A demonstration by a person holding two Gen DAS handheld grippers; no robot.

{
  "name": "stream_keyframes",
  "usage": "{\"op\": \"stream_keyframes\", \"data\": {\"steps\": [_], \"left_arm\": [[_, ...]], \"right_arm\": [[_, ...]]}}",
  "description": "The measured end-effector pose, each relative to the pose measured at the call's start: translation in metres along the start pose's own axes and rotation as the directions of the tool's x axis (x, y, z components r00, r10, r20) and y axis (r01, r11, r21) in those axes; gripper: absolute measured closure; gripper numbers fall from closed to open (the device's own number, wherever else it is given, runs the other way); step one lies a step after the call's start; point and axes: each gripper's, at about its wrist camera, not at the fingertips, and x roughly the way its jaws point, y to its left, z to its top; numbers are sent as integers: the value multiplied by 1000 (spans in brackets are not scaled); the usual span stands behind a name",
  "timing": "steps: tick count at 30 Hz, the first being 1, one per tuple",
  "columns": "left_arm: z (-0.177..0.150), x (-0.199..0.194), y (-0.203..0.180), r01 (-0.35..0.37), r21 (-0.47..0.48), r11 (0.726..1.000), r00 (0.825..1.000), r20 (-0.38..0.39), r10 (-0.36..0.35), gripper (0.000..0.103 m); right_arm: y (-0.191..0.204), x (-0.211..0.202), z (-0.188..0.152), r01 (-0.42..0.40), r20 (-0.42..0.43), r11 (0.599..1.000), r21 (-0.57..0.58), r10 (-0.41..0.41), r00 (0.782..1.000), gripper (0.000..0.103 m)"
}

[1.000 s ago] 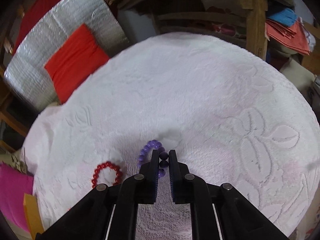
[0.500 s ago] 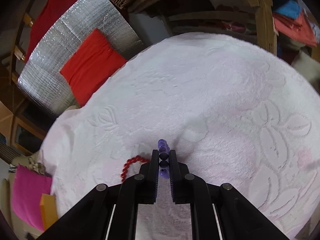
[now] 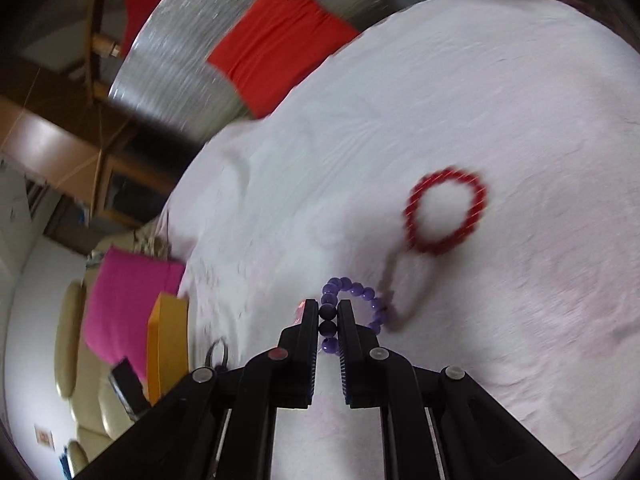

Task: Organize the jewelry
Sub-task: 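Lift the purple bracelet with right tool while left approaches the silver bangle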

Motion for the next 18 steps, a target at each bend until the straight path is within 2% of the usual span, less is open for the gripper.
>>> {"op": "stream_keyframes", "data": {"steps": [3, 5, 7, 14, 18], "left_arm": [[2, 1, -2, 42, -5, 999, 999, -5, -42, 13], [1, 5, -6, 60, 3, 998, 998, -20, -60, 28], [0, 4, -11, 62, 25, 998, 998, -12, -62, 38], [1, -3, -14, 95, 41, 995, 995, 21, -96, 42], [1, -11, -19, 115, 68, 991, 992, 44, -118, 42]], "right_arm": [[6, 7, -6, -2, -15, 1000, -9, 1, 1000, 93], [3, 6, -9, -5, -15, 1000, -1, 5, 1000, 93], [0, 5, -9, 5, -4, 1000, 12, -5, 1000, 93], [-1, 8, -5, 27, -5, 999, 19, -27, 1000, 93], [7, 4, -6, 38, 20, 999, -30, -38, 999, 93]]}}
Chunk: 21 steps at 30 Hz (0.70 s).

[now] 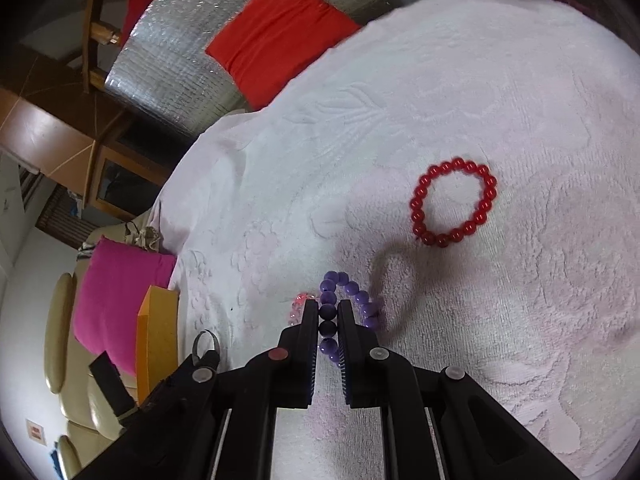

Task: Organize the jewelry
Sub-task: 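Lift the purple bracelet with right tool while left approaches the silver bangle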

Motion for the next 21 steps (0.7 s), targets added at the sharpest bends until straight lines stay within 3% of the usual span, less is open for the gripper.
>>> {"op": "stream_keyframes", "data": {"steps": [8, 21], "left_arm": [[1, -17, -12, 45, 4, 999, 998, 39, -45, 42], [-3, -23, -42, 12, 57, 998, 999, 38, -14, 42]], "right_arm": [[17, -2, -6, 14, 22, 997, -80, -13, 1000, 93], [28, 0, -11, 10, 32, 993, -115, -6, 999, 93]]}}
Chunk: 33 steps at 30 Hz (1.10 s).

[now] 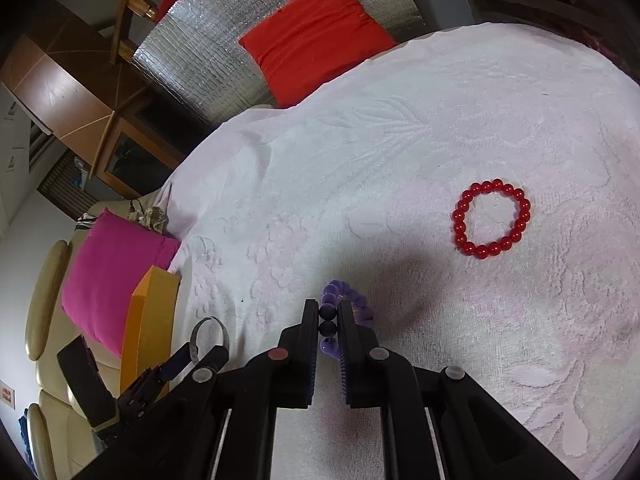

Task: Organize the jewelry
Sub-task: 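Lift the purple bracelet with right tool while left approaches the silver bangle, then grasp the silver bangle with the left tool and lift it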

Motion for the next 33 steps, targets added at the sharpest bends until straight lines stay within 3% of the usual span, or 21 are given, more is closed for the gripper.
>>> {"op": "stream_keyframes", "data": {"steps": [12, 33], "left_arm": [[-1, 3, -5, -46, 25, 999, 999, -11, 46, 42], [-5, -15, 24, -88, -15, 996, 996, 14, 88, 42]], "right_arm": [[26, -4, -7, -83, 35, 995, -63, 86, 996, 92], [59, 26, -22, -96, -21, 991, -95, 94, 995, 92]]}}
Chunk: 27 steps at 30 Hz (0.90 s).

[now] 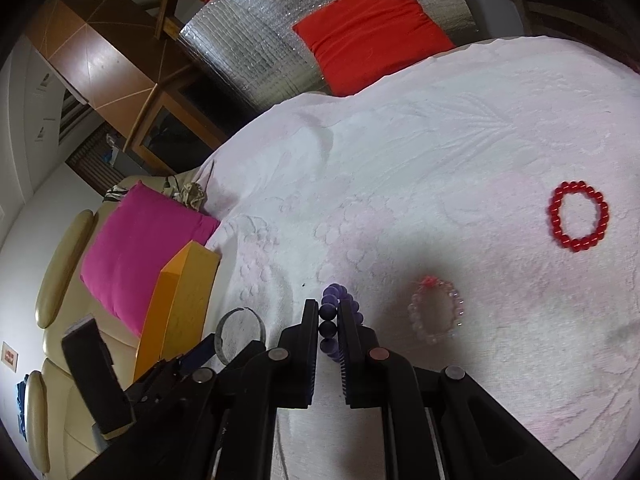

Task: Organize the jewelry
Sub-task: 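Grasp the silver bangle with the left tool and lift it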

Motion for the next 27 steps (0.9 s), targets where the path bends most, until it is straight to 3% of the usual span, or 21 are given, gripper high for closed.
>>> {"op": "stream_keyframes", "data": {"steps": [16, 27], "left_arm": [[-3, -39, 25, -70, -37, 997, 993, 91, 73, 41], [-7, -62, 44, -168, -75, 983, 968, 175, 179, 42]], "right_arm": [[33, 13, -12, -12, 4, 998, -62, 12, 1000, 92], [63, 0, -22, -7, 58, 989, -150, 16, 998, 92]]}}
